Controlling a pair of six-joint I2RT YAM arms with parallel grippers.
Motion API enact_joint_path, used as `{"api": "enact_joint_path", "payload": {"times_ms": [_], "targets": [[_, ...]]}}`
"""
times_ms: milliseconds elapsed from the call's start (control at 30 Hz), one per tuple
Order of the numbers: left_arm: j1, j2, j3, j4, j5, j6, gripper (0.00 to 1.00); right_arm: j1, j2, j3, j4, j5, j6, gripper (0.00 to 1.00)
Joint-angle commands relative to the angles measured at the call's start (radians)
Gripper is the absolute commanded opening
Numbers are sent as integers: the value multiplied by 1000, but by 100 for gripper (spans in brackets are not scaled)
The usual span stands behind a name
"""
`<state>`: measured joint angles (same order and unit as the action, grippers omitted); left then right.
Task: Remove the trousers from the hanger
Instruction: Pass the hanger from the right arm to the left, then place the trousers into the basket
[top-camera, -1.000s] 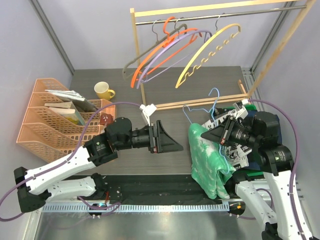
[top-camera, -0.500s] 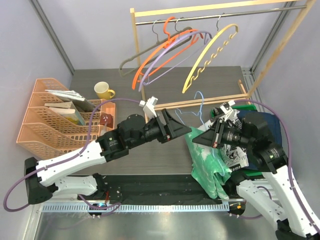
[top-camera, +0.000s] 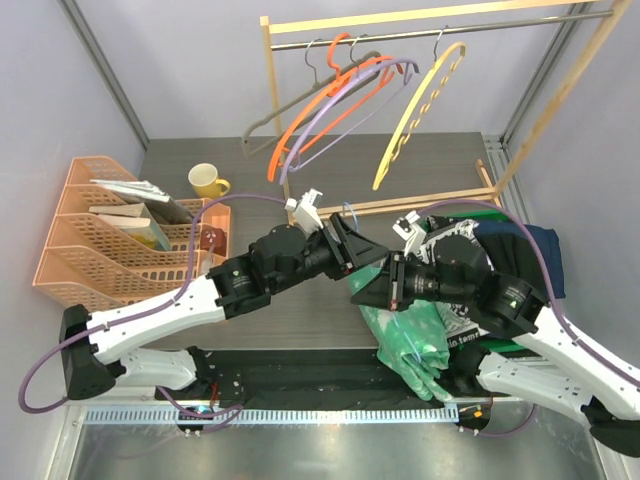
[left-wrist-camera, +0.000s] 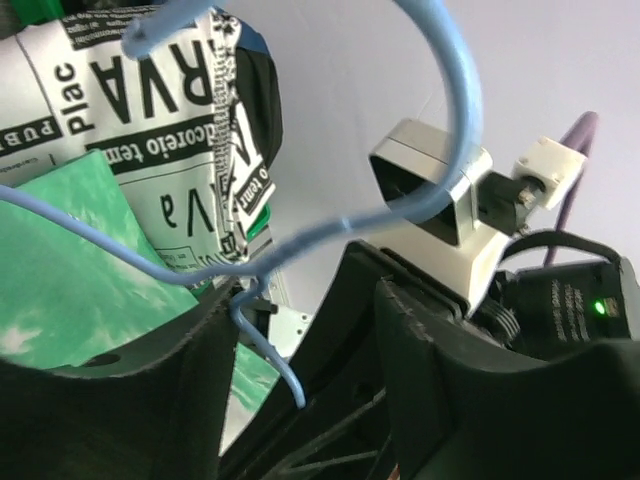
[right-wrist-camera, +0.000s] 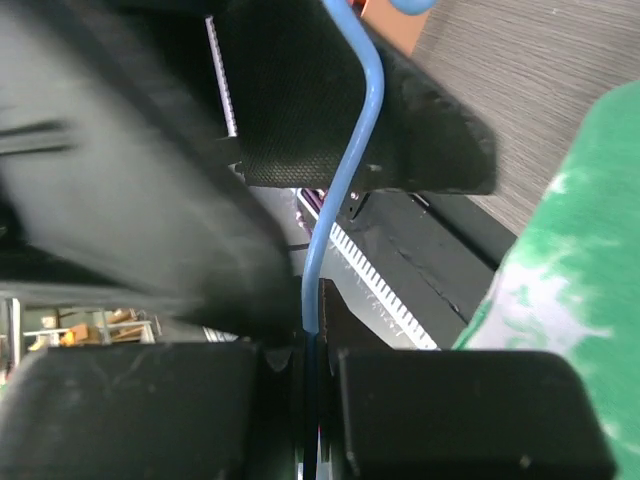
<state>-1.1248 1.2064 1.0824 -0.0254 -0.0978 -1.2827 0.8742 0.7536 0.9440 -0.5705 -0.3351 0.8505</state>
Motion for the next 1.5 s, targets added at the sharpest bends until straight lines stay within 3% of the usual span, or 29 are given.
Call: {"api": "enact_joint_path", "payload": {"times_ms": [0,200,233,267,333,367,467,700,767,867,933,1000,1033,1133,1333,1467], "targets": [[-6,-54,-29,45,-34,-6,45,133,47,45,167,163,-2,1],[-7,-146,-78,-10,-88,10,13,302,107,78,189,274,-14,1],[-6,-180,-90,-14,-98,10,7,324,112,76,189,297,-14,6],[-6,-203,-111,-33,-126,10,0,331,112,75,182,304,-16,17],[-6,-270,-128,-63,-155,17,0,333,90,67,161,327,-27,30],[-6,-292,-133,-105,-189,25,0,333,78,59,128,330,-34,45],[-6,-378,-138,-206,-238,62,0,332,14,36,32,483,-45,63],[-6,-528,-128,-375,-350,111,0,332,-74,70,-274,881,18,82],[-6,-545,-127,-392,-361,123,0,332,-68,104,-366,965,62,92],[-6,-548,-104,-416,-353,147,0,325,-13,154,-482,1154,96,100],[-6,-542,-93,-424,-342,161,0,269,70,168,-520,1229,75,100],[-7,-538,-87,-421,-335,180,0,147,140,190,-519,1194,-35,100],[-6,-533,-85,-421,-330,184,0,-26,195,188,-482,1106,-83,100],[-6,-527,-76,-419,-301,206,0,-243,230,151,-382,1027,-229,100],[-6,-536,-79,-433,-257,230,0,-340,320,176,-365,1084,-306,99],[-7,-548,-67,-439,-238,256,0,-443,328,125,-292,986,-410,100]]}}
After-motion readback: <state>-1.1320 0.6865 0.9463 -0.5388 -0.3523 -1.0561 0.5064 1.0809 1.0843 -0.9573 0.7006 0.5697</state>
